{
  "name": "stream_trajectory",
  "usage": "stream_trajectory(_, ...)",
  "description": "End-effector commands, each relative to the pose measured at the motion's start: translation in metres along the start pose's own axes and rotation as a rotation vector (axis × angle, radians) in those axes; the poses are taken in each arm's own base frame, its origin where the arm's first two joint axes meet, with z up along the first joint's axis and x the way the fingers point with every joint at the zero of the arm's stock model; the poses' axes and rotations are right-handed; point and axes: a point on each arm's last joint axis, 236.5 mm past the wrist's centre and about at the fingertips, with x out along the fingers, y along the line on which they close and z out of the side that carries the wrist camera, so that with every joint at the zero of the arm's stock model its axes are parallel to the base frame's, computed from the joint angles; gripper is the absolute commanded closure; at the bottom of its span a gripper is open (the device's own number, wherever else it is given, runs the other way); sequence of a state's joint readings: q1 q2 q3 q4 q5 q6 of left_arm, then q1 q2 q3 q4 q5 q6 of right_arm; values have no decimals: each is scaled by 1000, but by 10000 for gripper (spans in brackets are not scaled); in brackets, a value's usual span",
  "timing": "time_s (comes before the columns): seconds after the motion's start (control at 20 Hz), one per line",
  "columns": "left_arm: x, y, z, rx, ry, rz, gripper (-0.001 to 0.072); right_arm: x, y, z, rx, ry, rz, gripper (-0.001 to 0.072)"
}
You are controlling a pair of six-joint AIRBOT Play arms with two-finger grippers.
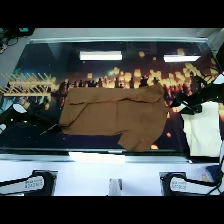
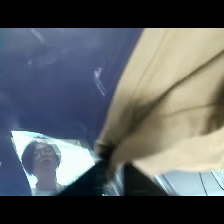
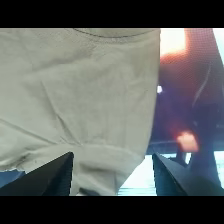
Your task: Fold the shirts.
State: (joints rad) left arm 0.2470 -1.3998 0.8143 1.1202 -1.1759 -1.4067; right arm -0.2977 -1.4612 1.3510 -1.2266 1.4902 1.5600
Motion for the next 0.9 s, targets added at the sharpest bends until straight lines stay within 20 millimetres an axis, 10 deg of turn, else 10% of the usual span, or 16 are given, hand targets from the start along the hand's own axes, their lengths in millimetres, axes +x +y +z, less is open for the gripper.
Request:
stream_trajectory(0.0, 2, -1, 5, -3, -20, 12, 672, 0, -7, -5, -3, 18, -27, 236)
stream_trajectory(0.2, -2, -3, 6, 4, -35, 12, 673, 7, -18, -23, -25, 89, -61, 231)
stream_trajectory(0.85, -27, -16, 8, 44, -111, 7, 673, 122, -27, -99, 9, 232, -66, 346)
